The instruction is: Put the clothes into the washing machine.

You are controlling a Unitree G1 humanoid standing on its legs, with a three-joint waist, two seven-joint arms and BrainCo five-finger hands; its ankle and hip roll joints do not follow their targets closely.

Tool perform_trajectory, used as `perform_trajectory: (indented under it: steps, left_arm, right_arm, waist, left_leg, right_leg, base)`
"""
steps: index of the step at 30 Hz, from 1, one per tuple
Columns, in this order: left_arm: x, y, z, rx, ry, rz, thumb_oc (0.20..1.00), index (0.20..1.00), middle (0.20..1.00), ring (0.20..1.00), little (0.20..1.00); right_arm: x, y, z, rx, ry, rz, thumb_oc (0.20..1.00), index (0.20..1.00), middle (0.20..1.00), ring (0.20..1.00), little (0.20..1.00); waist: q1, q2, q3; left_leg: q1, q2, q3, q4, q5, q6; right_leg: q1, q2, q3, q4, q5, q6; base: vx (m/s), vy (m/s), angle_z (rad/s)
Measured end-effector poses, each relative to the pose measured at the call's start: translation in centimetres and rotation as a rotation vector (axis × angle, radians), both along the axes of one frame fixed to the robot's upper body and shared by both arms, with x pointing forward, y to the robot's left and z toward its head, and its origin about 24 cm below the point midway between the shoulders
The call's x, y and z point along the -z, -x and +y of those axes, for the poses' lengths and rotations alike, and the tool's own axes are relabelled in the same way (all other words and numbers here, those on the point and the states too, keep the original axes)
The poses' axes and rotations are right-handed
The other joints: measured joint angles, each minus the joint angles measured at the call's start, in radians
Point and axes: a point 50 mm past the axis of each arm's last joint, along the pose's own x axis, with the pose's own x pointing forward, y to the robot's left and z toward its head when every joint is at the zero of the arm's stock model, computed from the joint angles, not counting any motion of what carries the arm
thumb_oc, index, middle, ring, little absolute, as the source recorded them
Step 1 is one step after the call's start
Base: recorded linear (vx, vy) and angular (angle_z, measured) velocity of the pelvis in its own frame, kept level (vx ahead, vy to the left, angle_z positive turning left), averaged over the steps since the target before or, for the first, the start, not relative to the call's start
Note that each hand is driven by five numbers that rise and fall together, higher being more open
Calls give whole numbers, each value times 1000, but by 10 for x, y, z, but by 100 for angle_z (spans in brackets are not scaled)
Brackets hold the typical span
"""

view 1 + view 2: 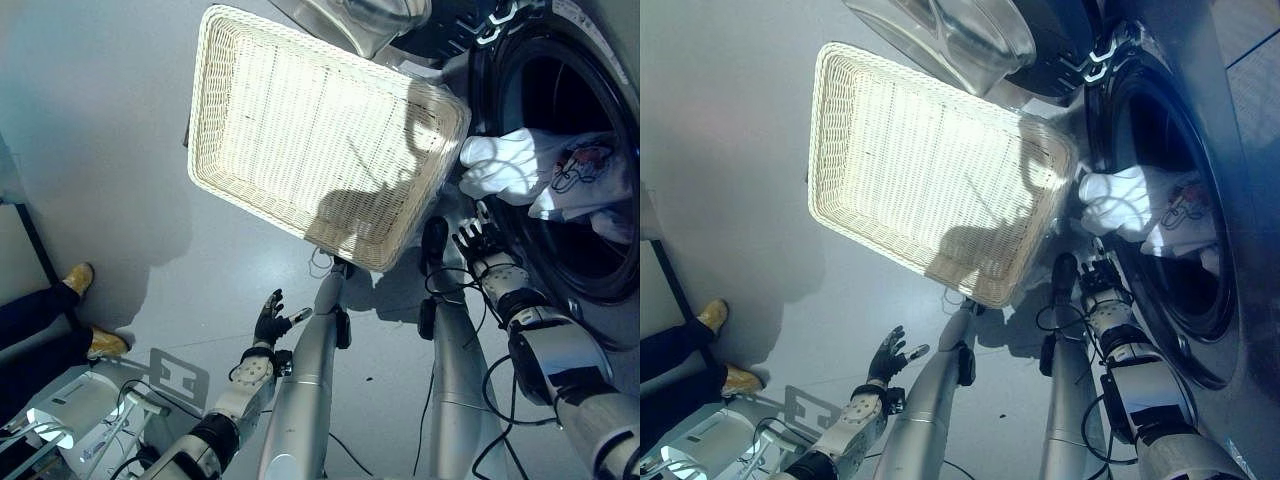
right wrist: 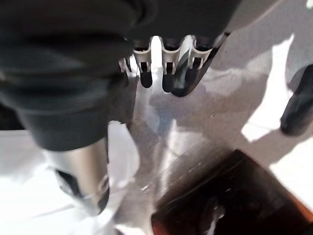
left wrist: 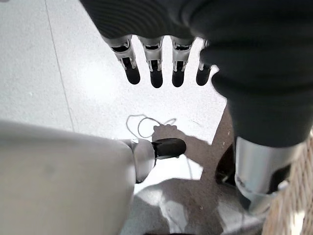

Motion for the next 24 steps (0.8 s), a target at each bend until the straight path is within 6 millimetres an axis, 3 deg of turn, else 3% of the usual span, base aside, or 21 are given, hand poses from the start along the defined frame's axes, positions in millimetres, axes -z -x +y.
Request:
perform_trajectory:
  steps: [5,23,24]
  left_arm:
    - [-8,-3,1,-7,-5,-31,1000,1000,1000,1000,1000]
    - [-24,-10,20,-14,-35,-85,1000,1000,1000,1000,1000]
    - [-25,-10,20,-14,-35,-86,1000,1000,1000,1000,1000]
  right_arm:
    - [-39,-8,-11,63,50,-142,1000,1000,1000,1000,1000]
    - [-88,-12,-4,23,359,-354,1000,1000,1000,1000,1000]
    - [-89,-12,-5,24,362,-359,944,944,944,944,944]
  waist:
    - [25,0,0]
    - [38,0,0]
    - [38,0,0]
  left_leg:
    - [-56,0,1,21,-1,-2]
    - [-126,0,-1,37,-2,-3]
    - [-126,0,-1,37,-2,-3]
  right_leg:
    - [-59,1,7,19,-1,-1]
    - [-118,0,10,17,2,-3]
    - [-118,0,10,17,2,-3]
  base:
    - [0,0,0]
    - [0,0,0]
    - [0,0,0]
